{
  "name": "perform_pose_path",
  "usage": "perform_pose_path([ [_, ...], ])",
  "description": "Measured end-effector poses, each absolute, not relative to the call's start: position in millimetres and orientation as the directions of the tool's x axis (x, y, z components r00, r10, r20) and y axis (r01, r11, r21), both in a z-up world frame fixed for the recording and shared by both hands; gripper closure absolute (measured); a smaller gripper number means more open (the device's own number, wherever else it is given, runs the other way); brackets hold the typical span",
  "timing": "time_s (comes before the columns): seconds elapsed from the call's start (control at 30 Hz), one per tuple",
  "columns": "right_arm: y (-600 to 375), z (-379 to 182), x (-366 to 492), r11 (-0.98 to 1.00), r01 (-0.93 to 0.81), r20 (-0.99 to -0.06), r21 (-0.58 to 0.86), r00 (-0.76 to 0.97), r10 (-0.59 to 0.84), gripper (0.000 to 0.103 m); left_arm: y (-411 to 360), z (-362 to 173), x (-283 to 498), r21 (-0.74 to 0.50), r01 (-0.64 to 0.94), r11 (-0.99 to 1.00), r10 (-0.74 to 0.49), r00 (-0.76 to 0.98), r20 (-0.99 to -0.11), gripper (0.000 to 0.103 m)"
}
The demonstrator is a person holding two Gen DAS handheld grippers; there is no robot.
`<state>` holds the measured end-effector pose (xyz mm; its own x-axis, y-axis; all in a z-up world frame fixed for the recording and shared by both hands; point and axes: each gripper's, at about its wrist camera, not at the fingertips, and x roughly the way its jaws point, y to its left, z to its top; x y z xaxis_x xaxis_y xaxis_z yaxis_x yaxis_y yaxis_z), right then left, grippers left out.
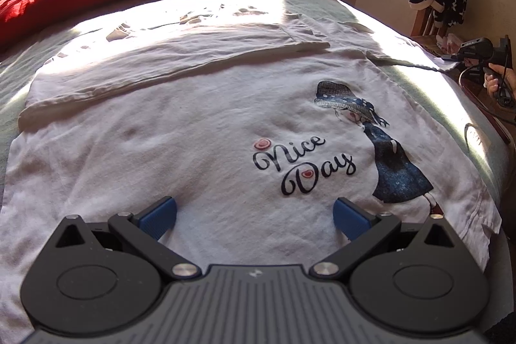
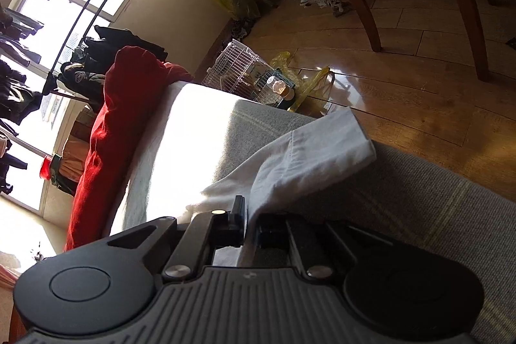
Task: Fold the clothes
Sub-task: 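Close the right gripper on the white sleeve cuff and lift it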
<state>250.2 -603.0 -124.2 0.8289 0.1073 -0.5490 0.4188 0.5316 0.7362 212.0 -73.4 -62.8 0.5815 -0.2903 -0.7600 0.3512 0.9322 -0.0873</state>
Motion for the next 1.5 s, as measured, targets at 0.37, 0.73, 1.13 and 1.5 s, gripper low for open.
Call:
perform_pose_path([
  [0.37,-562,-60,257,0.669,0.356,-0.562,0.653,0.820,0.113,0.096,-51,-43,190,-0.087,0.330,0.940,-0.287,0.628,-0.723,0.001],
  [0.73,-481,-11,278,0.734,0.239,-0.534,0.635,0.823,0.195,0.096,-18,-28,165,-0.124,0.309,0.943,-0.308,0.669,-0.676,0.001],
  [1.13,-369,26,301,0.846,0.123,-0.566,0.520,0.791,0.233,0.096,25,-23,141,-0.172,0.290,0.941,-0.331,0.697,-0.636,0.001],
  [1.5,-280,42,322,0.886,0.024,-0.586,0.463,0.758,0.286,0.096,46,-18,133,-0.181,0.316,0.931,-0.357,0.700,-0.619,0.001],
])
